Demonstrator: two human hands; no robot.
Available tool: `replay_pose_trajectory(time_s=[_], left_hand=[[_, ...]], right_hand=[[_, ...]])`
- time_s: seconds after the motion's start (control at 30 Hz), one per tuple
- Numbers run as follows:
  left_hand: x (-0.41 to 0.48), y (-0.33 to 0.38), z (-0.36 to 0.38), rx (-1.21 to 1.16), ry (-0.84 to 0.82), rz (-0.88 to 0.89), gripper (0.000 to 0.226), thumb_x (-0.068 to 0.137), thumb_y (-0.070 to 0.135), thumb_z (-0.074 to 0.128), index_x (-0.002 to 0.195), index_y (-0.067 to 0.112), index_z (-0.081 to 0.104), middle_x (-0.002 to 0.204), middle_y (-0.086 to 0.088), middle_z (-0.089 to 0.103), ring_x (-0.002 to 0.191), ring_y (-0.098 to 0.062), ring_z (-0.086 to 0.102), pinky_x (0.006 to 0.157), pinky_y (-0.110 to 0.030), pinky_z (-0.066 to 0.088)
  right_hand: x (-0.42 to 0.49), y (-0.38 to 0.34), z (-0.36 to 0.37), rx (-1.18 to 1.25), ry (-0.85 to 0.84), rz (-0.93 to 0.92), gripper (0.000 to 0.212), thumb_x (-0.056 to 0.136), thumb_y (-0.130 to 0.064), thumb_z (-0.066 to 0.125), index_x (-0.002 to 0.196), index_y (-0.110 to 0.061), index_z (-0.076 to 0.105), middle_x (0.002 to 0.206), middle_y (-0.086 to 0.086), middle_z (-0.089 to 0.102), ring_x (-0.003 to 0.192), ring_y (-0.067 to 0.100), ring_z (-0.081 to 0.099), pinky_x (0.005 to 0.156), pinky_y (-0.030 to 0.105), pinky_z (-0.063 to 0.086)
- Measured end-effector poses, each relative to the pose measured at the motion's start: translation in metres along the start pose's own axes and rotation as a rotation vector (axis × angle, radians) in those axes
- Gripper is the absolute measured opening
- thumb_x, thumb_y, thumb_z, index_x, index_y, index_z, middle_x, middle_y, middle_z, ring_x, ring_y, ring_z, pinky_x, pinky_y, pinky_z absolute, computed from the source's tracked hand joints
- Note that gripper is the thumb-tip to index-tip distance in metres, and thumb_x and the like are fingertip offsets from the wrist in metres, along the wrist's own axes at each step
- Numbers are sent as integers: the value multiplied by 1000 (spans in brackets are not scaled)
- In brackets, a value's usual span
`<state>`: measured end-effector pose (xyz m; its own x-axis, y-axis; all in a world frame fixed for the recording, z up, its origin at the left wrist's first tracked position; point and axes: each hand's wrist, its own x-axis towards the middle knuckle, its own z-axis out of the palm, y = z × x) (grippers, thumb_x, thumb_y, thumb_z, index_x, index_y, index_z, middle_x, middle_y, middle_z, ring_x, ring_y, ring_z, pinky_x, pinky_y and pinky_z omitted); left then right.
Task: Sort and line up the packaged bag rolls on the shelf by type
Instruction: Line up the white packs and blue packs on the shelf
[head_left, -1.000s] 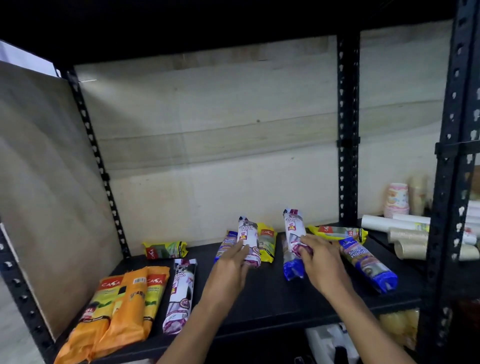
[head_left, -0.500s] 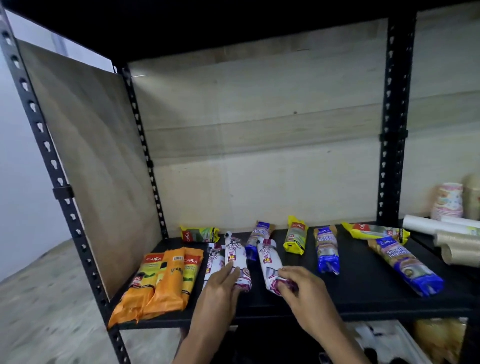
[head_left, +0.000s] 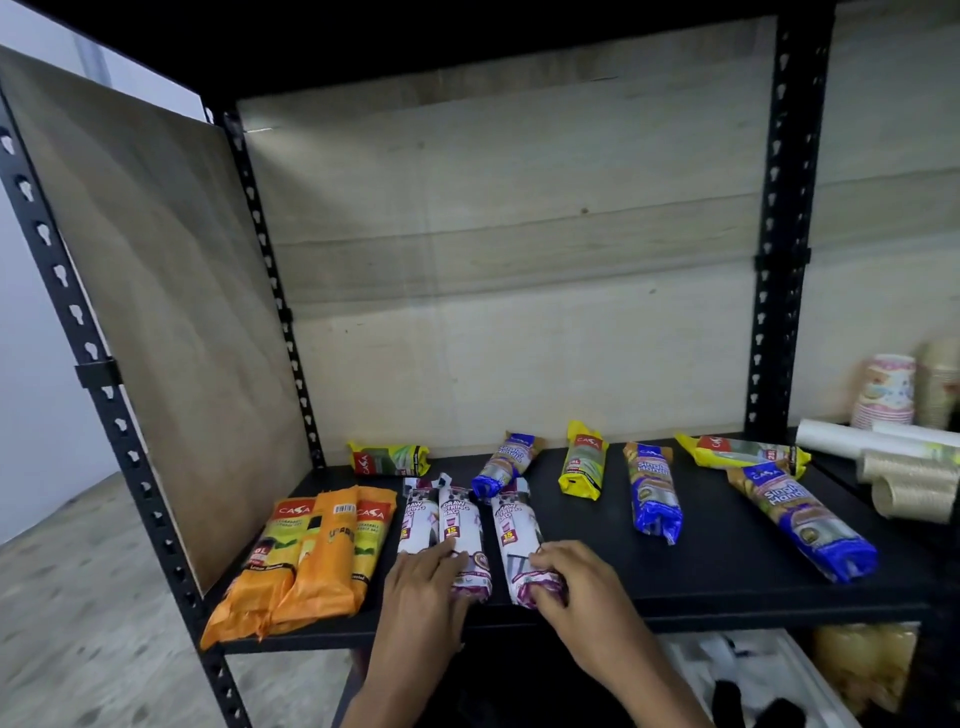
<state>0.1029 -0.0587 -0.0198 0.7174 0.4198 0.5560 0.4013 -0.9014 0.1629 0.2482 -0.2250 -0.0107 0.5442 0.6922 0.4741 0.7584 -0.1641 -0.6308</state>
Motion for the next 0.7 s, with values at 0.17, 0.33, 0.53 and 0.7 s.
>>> replay_pose_trajectory(time_s=[0.17,0.33,0.53,0.7], left_hand=[[-2,-6,3,-43,-9,30,45,76,24,78,119,25,64,130,5,58,124,-18,53,103,-47,45],[-2,-13,-5,-98,-48,83,37,85,24,67,120,24,57,133,6,48,125,-13,47,105,-38,43],[-5,-19,-9,-170,-68,76,46,87,26,63,130,33,47,136,12,38,129,-9,40,107,-34,41],[-7,-20,-10,-156,-89,73,51,89,30,62,135,42,42,141,11,34,130,-11,38,106,-31,42]], right_hand=[[13,-3,14,-18,-81,19,28,87,-29,65,115,-28,61,119,-17,49,99,2,56,87,20,47],[20,-7,25,-33,-91,29,28,87,-31,64,114,-30,58,118,-17,46,97,5,56,83,26,49],[19,-7,33,-41,-72,25,29,86,-35,63,114,-32,57,117,-19,43,92,7,57,80,29,50],[17,-7,34,-24,-72,18,27,89,-37,62,114,-34,54,116,-21,37,92,8,58,79,29,52]])
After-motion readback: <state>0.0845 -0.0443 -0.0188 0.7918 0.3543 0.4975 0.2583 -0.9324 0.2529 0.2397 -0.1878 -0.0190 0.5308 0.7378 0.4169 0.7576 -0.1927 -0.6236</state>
